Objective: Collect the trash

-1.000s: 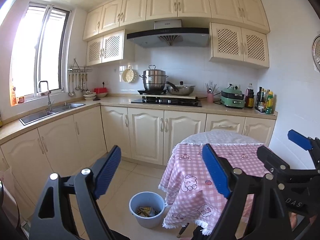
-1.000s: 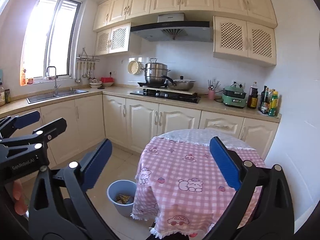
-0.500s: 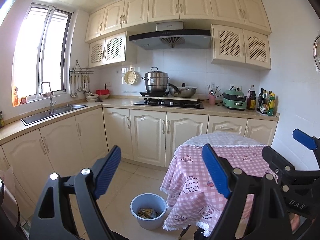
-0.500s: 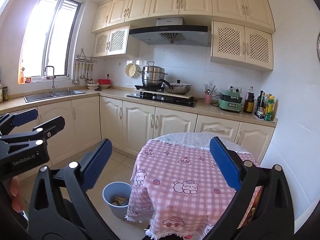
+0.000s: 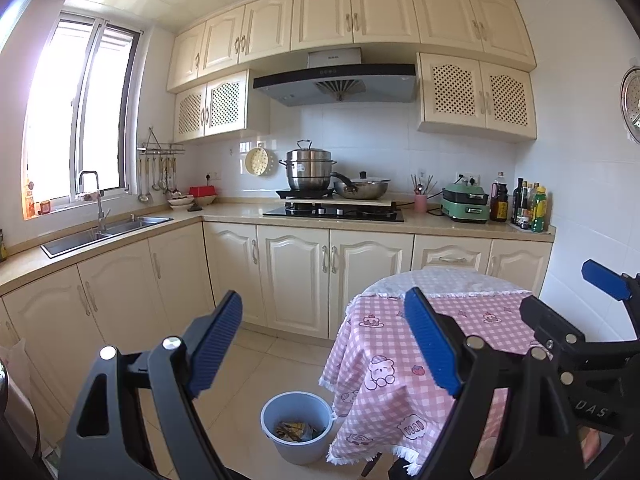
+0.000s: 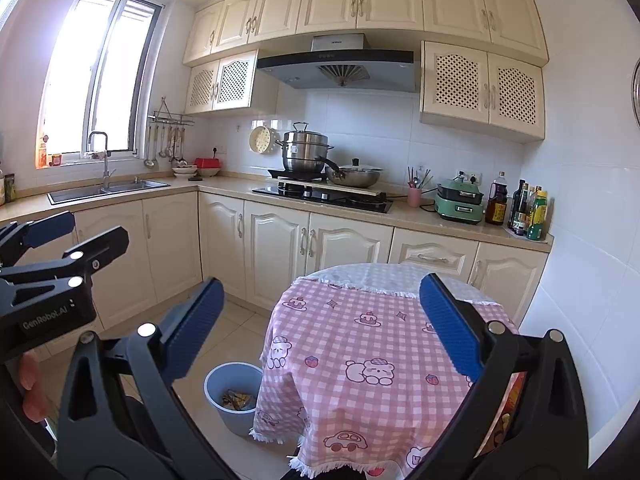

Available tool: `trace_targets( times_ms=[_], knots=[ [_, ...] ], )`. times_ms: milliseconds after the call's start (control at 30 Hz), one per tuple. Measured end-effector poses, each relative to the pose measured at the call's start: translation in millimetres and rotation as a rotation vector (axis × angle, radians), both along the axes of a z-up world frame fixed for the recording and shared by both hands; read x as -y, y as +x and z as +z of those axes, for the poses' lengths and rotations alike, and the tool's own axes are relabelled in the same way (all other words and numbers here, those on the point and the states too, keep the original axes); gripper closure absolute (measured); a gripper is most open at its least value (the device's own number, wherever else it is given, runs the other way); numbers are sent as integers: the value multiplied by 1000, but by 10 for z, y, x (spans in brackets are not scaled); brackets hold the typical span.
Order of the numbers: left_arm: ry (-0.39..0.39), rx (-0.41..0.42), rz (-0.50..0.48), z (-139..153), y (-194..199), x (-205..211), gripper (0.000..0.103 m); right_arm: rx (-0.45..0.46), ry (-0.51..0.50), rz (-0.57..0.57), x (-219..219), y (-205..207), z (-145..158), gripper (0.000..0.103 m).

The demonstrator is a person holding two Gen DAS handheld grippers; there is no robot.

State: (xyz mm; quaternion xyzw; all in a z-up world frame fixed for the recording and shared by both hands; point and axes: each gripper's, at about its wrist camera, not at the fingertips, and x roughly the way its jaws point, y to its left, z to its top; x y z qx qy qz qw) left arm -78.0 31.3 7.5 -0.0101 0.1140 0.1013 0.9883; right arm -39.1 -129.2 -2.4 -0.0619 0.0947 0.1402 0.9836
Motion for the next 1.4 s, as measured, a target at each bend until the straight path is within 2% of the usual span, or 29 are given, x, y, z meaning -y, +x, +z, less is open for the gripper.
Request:
trace_targets(
  times_ms=[1400],
  knots=[
    [9, 0, -7, -39, 22, -2, 21, -17, 1, 9, -43, -9, -71, 7]
  ],
)
